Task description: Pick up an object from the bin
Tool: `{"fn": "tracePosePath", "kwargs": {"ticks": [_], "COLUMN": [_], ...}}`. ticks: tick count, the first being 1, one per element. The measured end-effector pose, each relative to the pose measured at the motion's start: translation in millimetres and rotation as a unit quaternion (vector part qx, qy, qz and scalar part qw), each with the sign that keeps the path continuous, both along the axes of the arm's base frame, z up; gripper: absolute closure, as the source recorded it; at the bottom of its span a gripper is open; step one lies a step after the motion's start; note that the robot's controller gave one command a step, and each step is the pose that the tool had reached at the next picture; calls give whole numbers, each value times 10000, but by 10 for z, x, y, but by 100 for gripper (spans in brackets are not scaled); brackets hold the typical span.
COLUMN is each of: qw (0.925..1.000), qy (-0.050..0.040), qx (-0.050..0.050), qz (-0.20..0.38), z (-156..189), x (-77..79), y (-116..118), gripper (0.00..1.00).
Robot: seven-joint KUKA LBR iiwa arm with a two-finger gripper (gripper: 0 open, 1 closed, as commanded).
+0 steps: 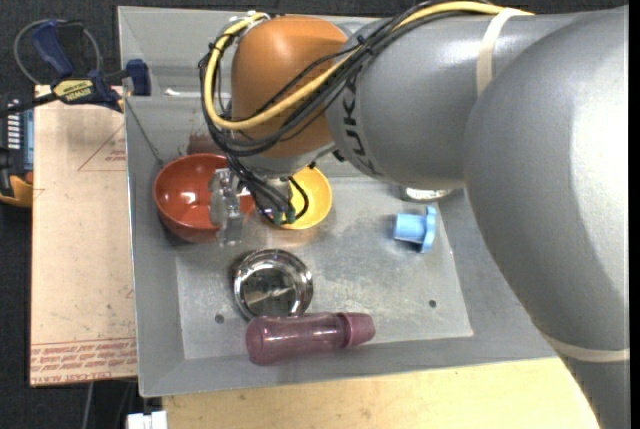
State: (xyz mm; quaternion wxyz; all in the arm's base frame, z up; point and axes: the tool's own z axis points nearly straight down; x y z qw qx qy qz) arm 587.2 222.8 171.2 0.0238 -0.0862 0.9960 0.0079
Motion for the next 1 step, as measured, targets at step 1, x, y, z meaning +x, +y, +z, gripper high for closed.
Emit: {"fn": "tracePosePath", "kwargs": {"ticks": [1], "qw": [9992], "qy": [41], "qx": [-36], "qz": [407], "z": [-198], "x": [-75], "y": [-37], "gripper": [100]}}
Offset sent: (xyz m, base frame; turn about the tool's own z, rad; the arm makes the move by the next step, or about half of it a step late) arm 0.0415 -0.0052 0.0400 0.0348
